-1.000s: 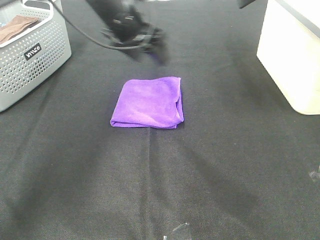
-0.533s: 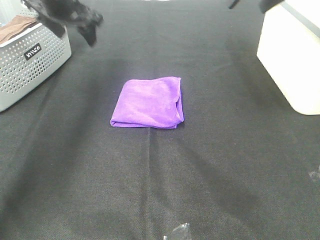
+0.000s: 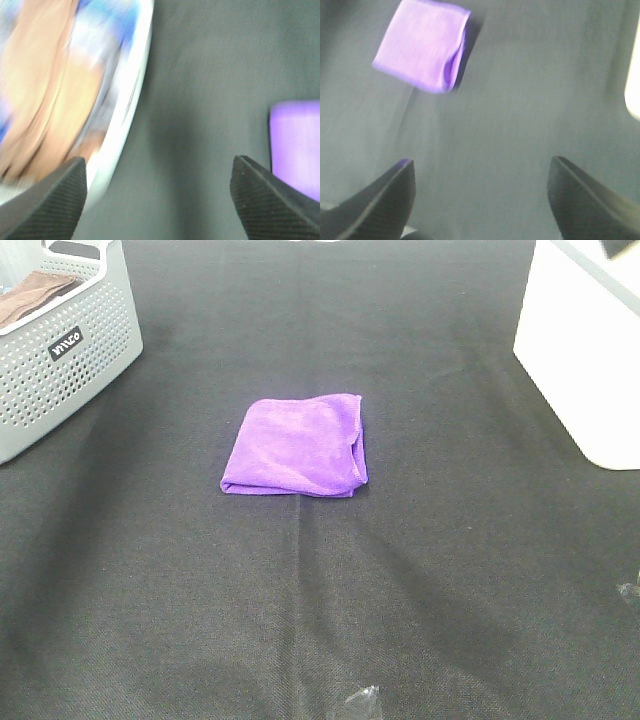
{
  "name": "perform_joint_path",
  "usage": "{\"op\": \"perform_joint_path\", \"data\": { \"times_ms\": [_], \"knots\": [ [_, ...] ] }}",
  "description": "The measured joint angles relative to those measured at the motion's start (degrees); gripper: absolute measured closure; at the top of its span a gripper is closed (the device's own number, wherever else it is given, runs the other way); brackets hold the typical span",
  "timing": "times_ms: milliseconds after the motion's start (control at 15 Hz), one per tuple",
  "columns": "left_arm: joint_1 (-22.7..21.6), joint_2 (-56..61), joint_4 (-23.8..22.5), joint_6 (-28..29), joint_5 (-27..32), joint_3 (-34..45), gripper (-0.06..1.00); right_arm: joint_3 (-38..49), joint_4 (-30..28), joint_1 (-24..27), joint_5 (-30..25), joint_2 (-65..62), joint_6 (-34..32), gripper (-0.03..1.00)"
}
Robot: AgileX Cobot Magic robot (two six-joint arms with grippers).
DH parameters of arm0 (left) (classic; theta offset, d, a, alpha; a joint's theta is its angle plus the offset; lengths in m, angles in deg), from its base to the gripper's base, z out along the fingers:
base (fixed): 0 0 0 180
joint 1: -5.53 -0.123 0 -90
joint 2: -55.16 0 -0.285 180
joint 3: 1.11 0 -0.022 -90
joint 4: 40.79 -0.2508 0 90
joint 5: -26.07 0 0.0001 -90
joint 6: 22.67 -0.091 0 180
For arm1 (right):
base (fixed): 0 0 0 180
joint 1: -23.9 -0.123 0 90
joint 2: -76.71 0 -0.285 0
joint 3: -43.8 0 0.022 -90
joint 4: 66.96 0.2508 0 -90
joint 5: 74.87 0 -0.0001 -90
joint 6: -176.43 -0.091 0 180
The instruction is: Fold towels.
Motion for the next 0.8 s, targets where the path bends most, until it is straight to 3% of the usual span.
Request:
{"op": "perform_joint_path", "data": {
  "times_ms": [400, 600, 800],
  "knots": [
    [-0.9, 46.4, -0.6, -0.9, -0.9, 43.1, 0.22, 20.1, -1.3, 0.0, -0.1, -34.5, 0.0, 0.26],
    [-0.9, 68.2, -1.5, -0.9, -1.4, 56.3, 0.22, 27.7, -2.4, 0.0, -0.1, -48.8, -0.1, 0.26],
    [-0.9, 85.5, -0.5, 0.3, -0.4, 64.8, 0.22, 34.7, -2.5, 0.0, -0.1, -58.0, -0.1, 0.26]
  ]
}}
